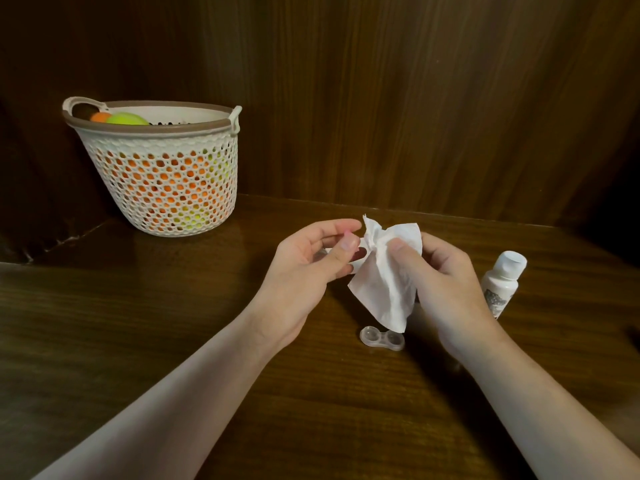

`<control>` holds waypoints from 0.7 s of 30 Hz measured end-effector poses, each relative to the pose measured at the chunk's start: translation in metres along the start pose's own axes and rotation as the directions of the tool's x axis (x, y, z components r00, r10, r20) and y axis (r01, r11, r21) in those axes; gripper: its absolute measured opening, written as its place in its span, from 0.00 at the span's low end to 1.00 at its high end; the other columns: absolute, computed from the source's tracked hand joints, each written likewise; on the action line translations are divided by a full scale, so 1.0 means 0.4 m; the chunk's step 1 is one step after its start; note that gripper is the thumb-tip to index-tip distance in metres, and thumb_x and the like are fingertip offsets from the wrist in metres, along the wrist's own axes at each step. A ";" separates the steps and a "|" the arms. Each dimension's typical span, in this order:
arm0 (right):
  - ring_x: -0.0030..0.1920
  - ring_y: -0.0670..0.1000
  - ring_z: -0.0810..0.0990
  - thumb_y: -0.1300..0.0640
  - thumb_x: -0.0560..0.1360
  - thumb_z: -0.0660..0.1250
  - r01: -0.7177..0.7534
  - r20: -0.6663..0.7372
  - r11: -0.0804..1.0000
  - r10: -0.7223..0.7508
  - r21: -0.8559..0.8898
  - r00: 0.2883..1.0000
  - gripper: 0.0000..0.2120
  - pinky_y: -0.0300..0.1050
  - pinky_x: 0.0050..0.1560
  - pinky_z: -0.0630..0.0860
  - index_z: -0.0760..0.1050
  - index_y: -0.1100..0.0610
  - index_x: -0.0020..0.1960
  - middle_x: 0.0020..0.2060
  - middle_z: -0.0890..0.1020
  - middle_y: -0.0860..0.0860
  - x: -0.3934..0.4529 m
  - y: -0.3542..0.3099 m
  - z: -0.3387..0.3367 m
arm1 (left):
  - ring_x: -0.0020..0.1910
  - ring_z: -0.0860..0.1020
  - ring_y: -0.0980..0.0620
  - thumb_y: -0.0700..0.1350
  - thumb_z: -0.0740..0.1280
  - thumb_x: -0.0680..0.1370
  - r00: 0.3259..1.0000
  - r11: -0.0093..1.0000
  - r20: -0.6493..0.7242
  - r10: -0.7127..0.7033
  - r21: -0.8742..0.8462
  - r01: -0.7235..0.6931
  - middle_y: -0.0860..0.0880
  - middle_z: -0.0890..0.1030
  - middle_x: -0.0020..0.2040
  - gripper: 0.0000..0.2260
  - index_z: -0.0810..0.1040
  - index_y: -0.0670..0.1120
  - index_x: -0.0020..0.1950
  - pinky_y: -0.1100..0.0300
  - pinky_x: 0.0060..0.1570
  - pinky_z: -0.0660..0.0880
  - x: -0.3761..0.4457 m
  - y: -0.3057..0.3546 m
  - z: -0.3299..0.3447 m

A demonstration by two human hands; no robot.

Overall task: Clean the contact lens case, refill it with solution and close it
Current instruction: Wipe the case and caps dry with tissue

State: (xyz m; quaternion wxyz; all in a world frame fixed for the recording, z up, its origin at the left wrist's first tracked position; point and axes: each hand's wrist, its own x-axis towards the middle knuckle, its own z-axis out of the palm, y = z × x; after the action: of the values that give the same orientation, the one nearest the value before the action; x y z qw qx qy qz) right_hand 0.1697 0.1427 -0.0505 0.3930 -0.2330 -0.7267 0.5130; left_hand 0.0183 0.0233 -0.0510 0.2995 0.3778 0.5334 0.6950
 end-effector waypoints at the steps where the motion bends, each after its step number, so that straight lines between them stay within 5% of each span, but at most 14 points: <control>1: 0.51 0.46 0.87 0.49 0.85 0.67 -0.015 0.002 1.000 0.015 0.014 1.000 0.10 0.43 0.48 0.82 0.87 0.44 0.51 0.48 0.89 0.46 0.001 0.002 0.000 | 0.64 0.84 0.54 0.45 0.72 0.83 1.000 1.000 0.030 -0.008 -0.016 0.008 0.53 0.86 0.62 0.10 0.85 0.55 0.63 0.51 0.64 0.82 -0.001 0.001 0.000; 4: 0.53 0.50 0.85 0.48 0.84 0.67 -0.088 0.007 0.995 0.087 0.045 0.996 0.10 0.61 0.57 0.82 0.87 0.47 0.51 0.49 0.88 0.48 0.007 0.008 0.003 | 0.65 0.83 0.51 0.48 0.73 0.79 0.992 0.998 0.124 -0.013 -0.067 0.022 0.51 0.86 0.63 0.11 0.86 0.55 0.62 0.54 0.63 0.82 -0.006 0.001 0.001; 12: 0.51 0.32 0.84 0.45 0.84 0.68 -0.043 -0.046 0.998 0.042 -0.034 0.998 0.14 0.41 0.45 0.81 0.81 0.24 0.49 0.49 0.86 0.29 0.011 0.005 0.008 | 0.63 0.85 0.51 0.43 0.73 0.82 0.998 0.998 0.055 0.011 -0.063 -0.008 0.52 0.87 0.61 0.10 0.87 0.56 0.60 0.48 0.64 0.82 0.002 -0.009 -0.002; 14: 0.50 0.29 0.83 0.45 0.82 0.71 -0.036 -0.109 0.997 0.028 -0.071 0.994 0.11 0.36 0.40 0.82 0.77 0.26 0.51 0.49 0.83 0.25 0.017 0.010 0.009 | 0.63 0.85 0.51 0.44 0.73 0.82 0.999 0.999 0.044 0.022 -0.039 -0.021 0.52 0.87 0.61 0.10 0.86 0.55 0.62 0.47 0.64 0.82 0.002 -0.010 -0.001; 18: 0.46 0.37 0.85 0.47 0.81 0.74 -0.012 -0.278 0.986 -0.035 -0.166 0.960 0.17 0.36 0.35 0.81 0.67 0.29 0.52 0.45 0.84 0.37 0.018 0.026 -0.002 | 0.62 0.85 0.53 0.44 0.73 0.82 0.998 1.000 0.053 0.023 -0.019 -0.022 0.53 0.87 0.60 0.11 0.85 0.54 0.63 0.52 0.62 0.84 0.001 -0.010 0.002; 21: 0.49 0.35 0.81 0.57 0.83 0.71 0.064 -0.223 0.952 -0.135 -0.299 0.965 0.15 0.37 0.41 0.76 0.78 0.37 0.46 0.46 0.83 0.35 0.011 0.026 -0.009 | 0.62 0.84 0.55 0.45 0.73 0.82 0.996 0.999 0.085 0.040 0.007 -0.040 0.54 0.87 0.60 0.10 0.86 0.55 0.62 0.56 0.60 0.83 -0.003 -0.007 0.004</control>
State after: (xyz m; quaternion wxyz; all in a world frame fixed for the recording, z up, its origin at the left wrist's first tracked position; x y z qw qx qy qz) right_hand 0.1693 0.1517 -0.0582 0.4656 -0.3112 -0.7516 0.3486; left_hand 0.0203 0.0239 -0.0536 0.3063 0.4189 0.5156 0.6819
